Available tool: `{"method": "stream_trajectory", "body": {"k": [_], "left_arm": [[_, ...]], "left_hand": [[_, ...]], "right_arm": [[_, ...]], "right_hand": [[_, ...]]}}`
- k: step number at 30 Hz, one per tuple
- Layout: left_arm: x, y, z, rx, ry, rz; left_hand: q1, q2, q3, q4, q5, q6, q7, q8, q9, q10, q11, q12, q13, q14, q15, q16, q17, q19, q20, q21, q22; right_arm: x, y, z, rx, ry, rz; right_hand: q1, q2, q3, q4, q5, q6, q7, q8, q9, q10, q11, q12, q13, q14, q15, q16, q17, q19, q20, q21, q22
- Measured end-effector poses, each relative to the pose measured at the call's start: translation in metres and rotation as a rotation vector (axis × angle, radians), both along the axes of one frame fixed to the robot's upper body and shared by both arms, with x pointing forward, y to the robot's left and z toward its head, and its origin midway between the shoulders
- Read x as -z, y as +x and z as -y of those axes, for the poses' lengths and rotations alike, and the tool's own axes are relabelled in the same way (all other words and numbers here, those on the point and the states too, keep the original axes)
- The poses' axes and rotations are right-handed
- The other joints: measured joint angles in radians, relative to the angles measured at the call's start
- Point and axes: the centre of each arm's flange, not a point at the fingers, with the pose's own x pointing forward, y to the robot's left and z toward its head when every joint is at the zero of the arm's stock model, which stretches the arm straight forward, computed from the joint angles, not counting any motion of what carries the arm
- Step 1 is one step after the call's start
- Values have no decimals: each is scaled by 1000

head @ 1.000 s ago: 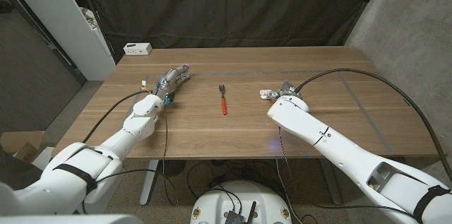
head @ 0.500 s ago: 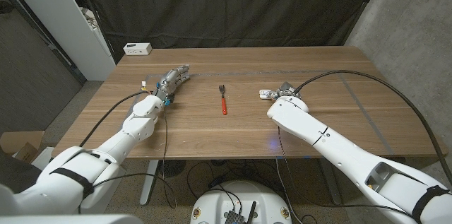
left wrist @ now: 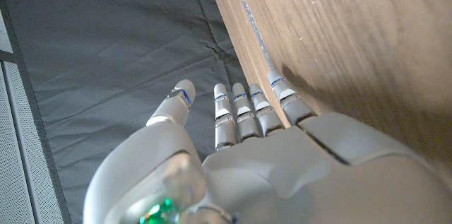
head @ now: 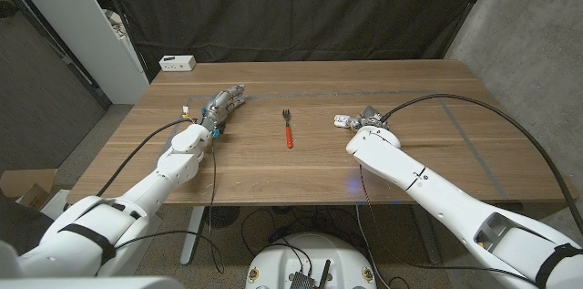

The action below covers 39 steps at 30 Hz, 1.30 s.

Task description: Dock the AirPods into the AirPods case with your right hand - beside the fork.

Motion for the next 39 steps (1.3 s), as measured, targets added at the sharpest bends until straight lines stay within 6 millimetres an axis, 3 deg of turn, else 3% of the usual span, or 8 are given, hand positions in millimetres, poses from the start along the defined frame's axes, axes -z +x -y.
{"method": "stream_trajectory", "body": {"k": [26,39], "left_arm": [[-3,-4,4,0,14,4],[-2,-5,5,-12,20,-6]], "left_hand": [[4,-4,-13,4,0,0,0,0,0,0,0,-4,0,0,0,0,0,0,8,0,0],[4,-4,-18,9,0,-6,-5,-8,0,0,0,-4,0,0,0,0,0,-3,11,0,0]], "right_arm": [[-7,-13,4,-31,-15,4],[-9,-9,6,-42,-22,-32]], "right_hand": [[-14,11,-12,12,-1,66,-51,23,-10,18,-7,0,-11,11,0,11,2,21,-4,7,0],[-24,11,-19,13,-4,78,-43,27,-20,14,-11,-7,-16,20,1,11,2,26,-9,7,0]]}}
